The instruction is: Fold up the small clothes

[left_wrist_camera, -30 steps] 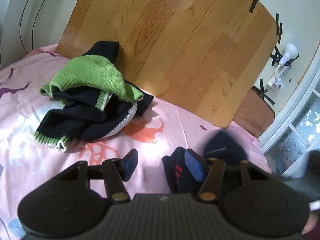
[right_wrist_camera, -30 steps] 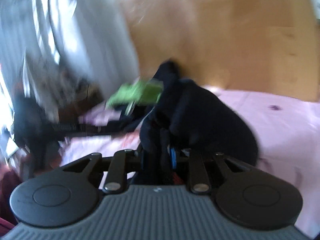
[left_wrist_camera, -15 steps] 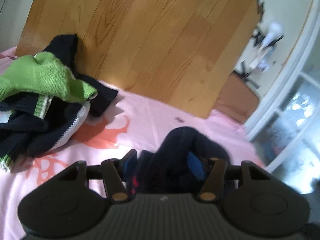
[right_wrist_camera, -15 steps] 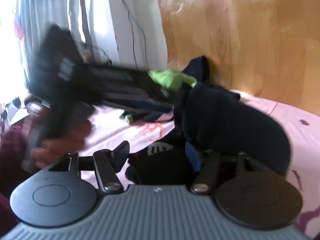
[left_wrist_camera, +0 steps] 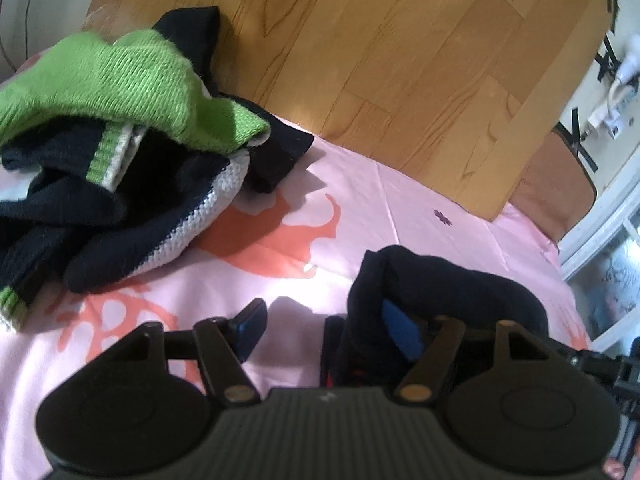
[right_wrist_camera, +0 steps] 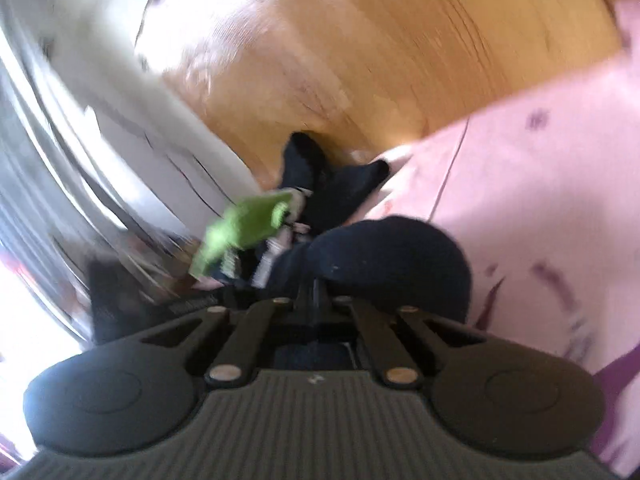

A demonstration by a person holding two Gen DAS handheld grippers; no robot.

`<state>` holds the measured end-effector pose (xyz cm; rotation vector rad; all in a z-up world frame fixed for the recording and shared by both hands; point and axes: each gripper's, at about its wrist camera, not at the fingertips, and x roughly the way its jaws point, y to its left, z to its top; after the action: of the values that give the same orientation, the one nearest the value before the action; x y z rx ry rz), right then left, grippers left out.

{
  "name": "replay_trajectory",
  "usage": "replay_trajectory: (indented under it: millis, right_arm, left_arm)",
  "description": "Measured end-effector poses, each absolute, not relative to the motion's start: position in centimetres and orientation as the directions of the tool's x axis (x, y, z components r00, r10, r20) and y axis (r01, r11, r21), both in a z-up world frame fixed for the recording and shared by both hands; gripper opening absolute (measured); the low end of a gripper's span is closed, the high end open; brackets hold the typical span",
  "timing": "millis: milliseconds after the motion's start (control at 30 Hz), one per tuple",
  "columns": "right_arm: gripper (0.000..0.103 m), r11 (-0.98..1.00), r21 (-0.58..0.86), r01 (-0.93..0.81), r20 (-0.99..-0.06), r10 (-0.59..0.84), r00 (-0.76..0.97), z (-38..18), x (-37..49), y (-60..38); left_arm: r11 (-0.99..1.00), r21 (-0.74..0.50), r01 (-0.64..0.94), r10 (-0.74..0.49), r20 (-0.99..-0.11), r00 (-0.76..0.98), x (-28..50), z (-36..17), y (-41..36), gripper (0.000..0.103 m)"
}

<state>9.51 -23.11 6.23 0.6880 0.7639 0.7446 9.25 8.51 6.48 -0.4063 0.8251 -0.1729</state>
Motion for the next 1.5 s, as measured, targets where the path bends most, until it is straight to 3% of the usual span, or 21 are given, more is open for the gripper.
replay_trajectory:
  millis: [67,133,167,233,267,433,667,733,767,833,867,933,967,1033,1067,1200,1300,1400,1500]
  right_arm:
    - [0.001,0.565,0.750,-0.346,-0.356,0.784,0.509,7.0,8.8,-23.2]
    - [0.014,0.570,0.738,-0.361,-0.338,0.775,0.534,8.1,7.8,-23.7]
    - [0.022,0.564,0.740,-0.366,-0.316,0.772,0.552,8.6,7.3,-24.3]
    - [0.068,0.573,0.729,-0.375,-0.259,0.738,0.624,9.5,5.7,-26.0]
    - [0.071,0.590,0.715,-0.375,-0.241,0.711,0.661,9.8,4.9,-26.6]
    - [0.076,0.619,0.727,-0.297,-0.286,0.667,0.688,8.4,3.9,-28.7]
    - [0.080,0.547,0.795,-0.263,-0.340,0.760,0.555,5.8,3.6,-26.8]
    - [0.084,0.567,0.783,-0.254,-0.384,0.763,0.520,4.9,3.6,-25.7]
    - [0.079,0.601,0.750,-0.276,-0.400,0.745,0.535,4.8,3.4,-24.8]
    - [0.081,0.646,0.701,-0.301,-0.423,0.717,0.554,5.0,3.2,-23.2]
    - [0.079,0.663,0.690,-0.290,-0.436,0.701,0.564,5.1,3.2,-22.7]
    - [0.061,0.666,0.698,-0.263,-0.442,0.689,0.574,5.5,3.3,-22.1]
    - [0.057,0.672,0.690,-0.270,-0.444,0.687,0.575,6.0,3.3,-21.8]
    - [0.048,0.698,0.649,-0.302,-0.458,0.676,0.577,7.7,3.2,-20.8]
    - [0.047,0.703,0.633,-0.324,-0.455,0.677,0.579,8.6,3.1,-20.3]
    - [0.047,0.652,0.595,-0.470,-0.359,0.739,0.571,14.0,3.8,-16.5]
    - [0.047,0.594,0.523,-0.610,-0.282,0.797,0.534,18.3,5.5,-11.4]
    - [0.047,0.492,0.503,-0.711,-0.220,0.868,0.445,21.1,9.5,-4.6]
    - [0.047,0.408,0.507,-0.759,-0.195,0.912,0.360,21.6,14.1,3.4]
  left_arm:
    - [0.919,-0.393,0.008,-0.295,-0.676,0.675,8.7,7.2,8.4,0.070]
    - [0.916,-0.400,0.023,-0.301,-0.650,0.697,7.6,8.4,8.9,0.072]
    - [0.916,-0.400,0.021,-0.294,-0.637,0.713,7.0,8.9,9.3,0.080]
    - [0.915,-0.403,0.022,-0.288,-0.614,0.735,5.9,9.7,9.9,0.093]
    - [0.910,-0.414,0.030,-0.300,-0.606,0.736,5.4,9.9,10.2,0.101]
    - [0.867,-0.492,0.077,-0.402,-0.600,0.692,4.2,9.1,9.9,0.103]
    - [0.762,-0.644,0.067,-0.554,-0.594,0.583,4.6,5.8,8.3,0.103]
    - [0.767,-0.634,0.096,-0.552,-0.577,0.602,4.2,5.1,7.1,0.103]
    - [0.782,-0.611,0.121,-0.543,-0.573,0.614,4.0,5.0,6.3,0.103]
    - [0.798,-0.589,0.125,-0.520,-0.568,0.638,3.9,4.9,5.2,0.102]
    - [0.790,-0.602,0.114,-0.521,-0.563,0.642,4.1,4.8,5.2,0.097]
    - [0.756,-0.648,0.096,-0.550,-0.548,0.630,4.5,4.8,5.8,0.085]
    - [0.743,-0.662,0.098,-0.563,-0.539,0.627,4.6,5.1,6.1,0.076]
    - [0.728,-0.673,0.131,-0.579,-0.500,0.644,3.9,6.4,6.9,0.067]
    - [0.726,-0.671,0.149,-0.574,-0.473,0.668,3.4,7.5,7.5,0.066]
    - [0.726,-0.650,0.224,-0.518,-0.303,0.800,0.6,13.0,12.0,0.067]
    - [0.777,-0.598,0.200,-0.393,-0.212,0.895,-1.2,17.2,16.7,0.067]
    - [0.835,-0.546,0.072,-0.214,-0.203,0.956,-1.4,20.5,21.8,0.067]
    - [0.856,-0.507,-0.100,-0.038,-0.255,0.966,0.1,21.7,27.1,0.067]
